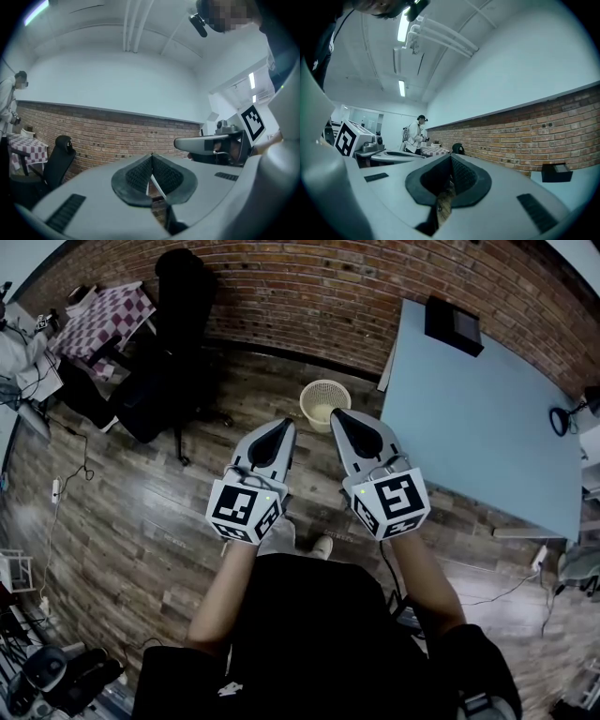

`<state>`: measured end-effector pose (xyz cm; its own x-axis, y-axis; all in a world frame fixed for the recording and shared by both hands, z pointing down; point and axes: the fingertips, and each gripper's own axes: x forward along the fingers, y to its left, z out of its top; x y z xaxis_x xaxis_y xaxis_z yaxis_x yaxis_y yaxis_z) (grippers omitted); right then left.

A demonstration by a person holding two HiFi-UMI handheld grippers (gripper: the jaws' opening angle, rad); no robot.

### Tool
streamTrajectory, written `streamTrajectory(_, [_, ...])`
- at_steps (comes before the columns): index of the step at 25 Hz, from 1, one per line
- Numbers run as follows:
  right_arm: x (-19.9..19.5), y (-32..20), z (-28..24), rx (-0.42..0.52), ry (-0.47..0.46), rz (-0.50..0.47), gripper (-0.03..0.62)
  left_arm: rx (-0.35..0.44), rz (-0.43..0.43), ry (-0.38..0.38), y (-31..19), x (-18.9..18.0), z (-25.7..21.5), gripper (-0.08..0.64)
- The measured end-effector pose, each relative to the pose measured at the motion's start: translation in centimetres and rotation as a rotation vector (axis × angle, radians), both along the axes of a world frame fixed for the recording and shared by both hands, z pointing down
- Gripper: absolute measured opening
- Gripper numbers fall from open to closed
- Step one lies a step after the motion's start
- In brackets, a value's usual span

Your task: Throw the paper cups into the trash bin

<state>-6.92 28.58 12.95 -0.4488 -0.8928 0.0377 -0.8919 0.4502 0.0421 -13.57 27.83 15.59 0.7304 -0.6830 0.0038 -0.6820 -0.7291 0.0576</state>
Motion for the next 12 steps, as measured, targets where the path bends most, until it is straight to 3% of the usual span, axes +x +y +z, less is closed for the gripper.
streamTrajectory(12, [-0.6, 1.6, 0.0, 0.006, -0.018, -0.002, 0.003, 0.009, -0.002, -0.013, 1.7, -0.4, -0.3, 0.009])
